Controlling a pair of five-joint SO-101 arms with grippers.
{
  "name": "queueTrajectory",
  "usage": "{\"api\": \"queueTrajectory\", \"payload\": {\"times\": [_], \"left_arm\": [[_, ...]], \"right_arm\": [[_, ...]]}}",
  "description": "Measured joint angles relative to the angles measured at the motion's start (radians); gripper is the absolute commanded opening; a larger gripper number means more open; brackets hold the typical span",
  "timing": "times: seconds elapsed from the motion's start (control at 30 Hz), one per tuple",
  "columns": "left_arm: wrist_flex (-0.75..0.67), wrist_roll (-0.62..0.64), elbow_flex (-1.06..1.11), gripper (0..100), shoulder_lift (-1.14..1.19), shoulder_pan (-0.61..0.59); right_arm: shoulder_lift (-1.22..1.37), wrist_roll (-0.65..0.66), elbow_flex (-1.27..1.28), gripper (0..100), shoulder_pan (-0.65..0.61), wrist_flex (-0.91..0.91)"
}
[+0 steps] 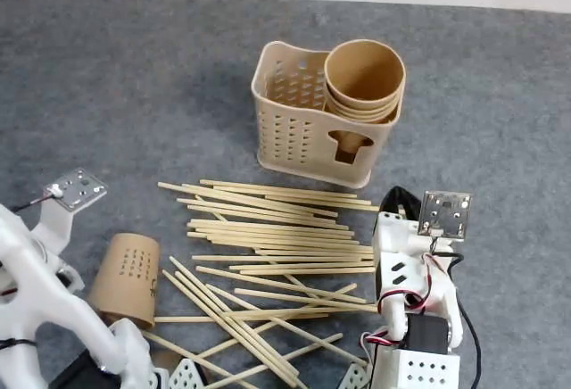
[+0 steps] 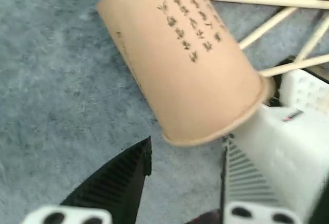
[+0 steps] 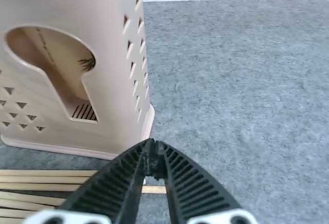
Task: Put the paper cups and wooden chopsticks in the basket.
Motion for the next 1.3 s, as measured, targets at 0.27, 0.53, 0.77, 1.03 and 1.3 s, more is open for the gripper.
{"api": "queueTrajectory", "payload": {"times": [0.27,0.53,0.77,1.03,1.3], "left_arm": [[-0.278,-0.005,0.16,23,0.0,0.0],[-0.347,0.071,0.161,23,-0.002,0.035],[-0.35,0.285,0.124,23,-0.003,0.167],[-0.35,0.499,0.012,23,-0.003,0.296],[-0.35,0.629,-0.034,23,-0.003,0.45]], "right_arm": [[0.0,0.0,0.0,0.9,0.0,0.0],[0.0,0.0,0.0,0.9,0.0,0.0],[0.0,0.0,0.0,0.9,0.0,0.0],[0.0,0.0,0.0,0.9,0.0,0.0],[0.0,0.0,0.0,0.9,0.0,0.0]]}}
